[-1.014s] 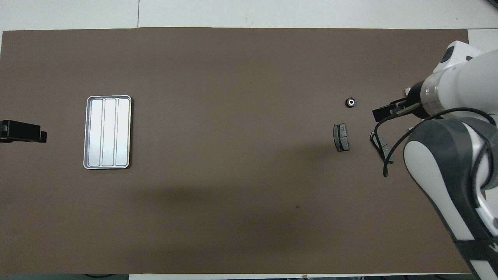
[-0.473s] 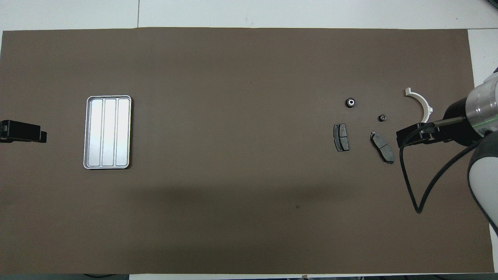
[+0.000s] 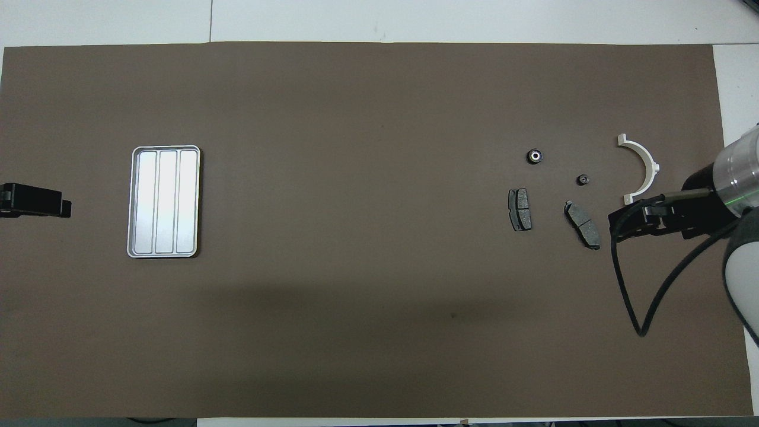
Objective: Place bearing gear from tray to pile
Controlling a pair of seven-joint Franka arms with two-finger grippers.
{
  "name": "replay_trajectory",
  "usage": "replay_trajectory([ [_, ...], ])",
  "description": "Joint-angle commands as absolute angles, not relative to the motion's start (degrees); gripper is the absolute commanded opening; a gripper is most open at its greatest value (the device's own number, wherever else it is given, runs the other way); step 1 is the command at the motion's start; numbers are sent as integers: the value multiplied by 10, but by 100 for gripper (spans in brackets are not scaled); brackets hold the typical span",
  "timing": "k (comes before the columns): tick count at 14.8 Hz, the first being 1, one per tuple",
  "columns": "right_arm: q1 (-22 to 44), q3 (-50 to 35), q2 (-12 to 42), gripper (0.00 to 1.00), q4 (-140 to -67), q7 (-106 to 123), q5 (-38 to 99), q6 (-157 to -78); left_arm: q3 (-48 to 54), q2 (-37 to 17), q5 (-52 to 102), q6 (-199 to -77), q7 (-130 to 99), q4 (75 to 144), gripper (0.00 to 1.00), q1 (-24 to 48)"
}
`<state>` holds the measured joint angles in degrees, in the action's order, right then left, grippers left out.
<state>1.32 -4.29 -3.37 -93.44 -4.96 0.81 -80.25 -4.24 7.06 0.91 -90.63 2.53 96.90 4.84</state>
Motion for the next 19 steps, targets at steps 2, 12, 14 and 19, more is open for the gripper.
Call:
replay_trajectory([
  [2,13,-43,-36,100,-931,-53,-11,-869,-41,78,9,-897,25,969,100,46],
  [12,12,-47,-40,100,-931,-45,-25,-883,-41,78,9,-897,25,969,100,47],
  [14,12,-47,-41,100,-932,-46,-24,-882,-41,78,9,-897,25,969,100,47],
  [19,11,-47,-40,100,-932,-49,-19,-888,-41,78,9,-897,25,969,100,47],
])
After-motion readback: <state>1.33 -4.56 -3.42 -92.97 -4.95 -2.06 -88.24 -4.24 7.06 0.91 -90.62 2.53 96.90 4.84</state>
